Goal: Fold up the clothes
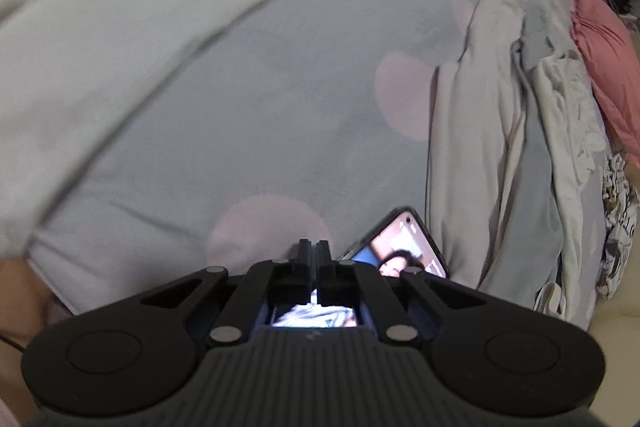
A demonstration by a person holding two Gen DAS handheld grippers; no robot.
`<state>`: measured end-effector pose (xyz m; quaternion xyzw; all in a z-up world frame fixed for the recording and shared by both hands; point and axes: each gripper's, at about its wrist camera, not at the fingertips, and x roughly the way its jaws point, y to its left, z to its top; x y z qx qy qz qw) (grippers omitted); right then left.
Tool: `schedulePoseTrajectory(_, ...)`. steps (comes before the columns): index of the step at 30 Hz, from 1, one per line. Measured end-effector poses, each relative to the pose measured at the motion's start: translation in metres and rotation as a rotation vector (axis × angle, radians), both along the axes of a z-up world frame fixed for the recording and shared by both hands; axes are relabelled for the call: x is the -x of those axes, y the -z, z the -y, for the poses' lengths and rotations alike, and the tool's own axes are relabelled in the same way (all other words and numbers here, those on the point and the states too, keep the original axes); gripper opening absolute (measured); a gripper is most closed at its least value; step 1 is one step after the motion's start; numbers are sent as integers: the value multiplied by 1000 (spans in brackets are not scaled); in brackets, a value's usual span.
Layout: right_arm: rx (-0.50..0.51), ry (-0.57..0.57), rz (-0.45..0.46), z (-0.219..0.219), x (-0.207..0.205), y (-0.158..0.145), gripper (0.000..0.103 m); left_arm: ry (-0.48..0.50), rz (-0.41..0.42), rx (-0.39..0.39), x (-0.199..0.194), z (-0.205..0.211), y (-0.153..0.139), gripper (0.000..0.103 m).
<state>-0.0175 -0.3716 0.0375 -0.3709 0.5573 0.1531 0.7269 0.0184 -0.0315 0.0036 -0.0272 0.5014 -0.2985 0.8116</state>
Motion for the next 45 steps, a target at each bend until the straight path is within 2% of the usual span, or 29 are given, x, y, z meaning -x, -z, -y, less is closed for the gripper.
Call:
schedulePoseTrajectory(3,-129,43,35,-11,5,-18,3,51,21,-53,11,12,2,48)
schedulePoseTrajectory(7,-308,69,31,-40,20,-32,5,61,54,-136,22,13,5,48)
schedulePoseTrajectory(12,-538,123,-29,-74,47,-41,6,62,19,-146,31,-5,11,54)
schedulePoseTrajectory(14,-608,148,-63,-86,42,-41,7,57,-1,-148,36,-13,17,54)
schedulePoseTrajectory(15,-640,162,-83,-92,42,-39,9,58,-12,-149,39,-17,19,54)
schedulePoseTrajectory(17,-695,200,-131,-104,48,-34,18,62,-35,-147,45,-24,23,54)
schedulePoseTrajectory(18,-713,217,-152,-109,52,-31,20,64,-46,-145,47,-28,25,54)
schedulePoseTrajectory(20,-742,252,-195,-121,60,-23,30,76,-76,-140,53,-33,28,53)
schedulePoseTrajectory(25,-809,343,-270,-139,64,-2,36,98,-129,-126,59,-37,36,49)
schedulePoseTrajectory(28,-842,394,-302,-145,62,8,36,122,-161,-131,57,-36,40,31)
schedulePoseTrajectory(29,-850,410,-303,-147,62,11,37,120,-173,-128,56,-37,42,21)
schedulePoseTrajectory(30,-855,420,-298,-150,62,12,36,117,-184,-126,54,-38,44,17)
schedulePoseTrajectory(31,-863,422,-293,-151,62,11,25,119,-193,-120,53,-38,44,11)
schedulePoseTrajectory(32,-873,420,-288,-151,62,9,6,121,-202,-113,53,-38,45,5)
schedulePoseTrajectory(33,-883,418,-284,-150,62,8,3,124,-210,-107,52,-38,45,2)
schedulePoseTrajectory(36,-895,432,-269,-146,63,-4,3,152,-197,-110,55,-36,37,0)
schedulePoseTrajectory(39,-900,437,-248,-136,65,-24,2,163,-207,-82,58,-39,26,0)
schedulePoseTrajectory(42,-893,429,-243,-122,68,-43,2,176,-236,-16,61,-37,13,0)
schedulePoseTrajectory(45,-901,431,-269,-111,72,-53,2,231,-249,-41,67,-28,6,0)
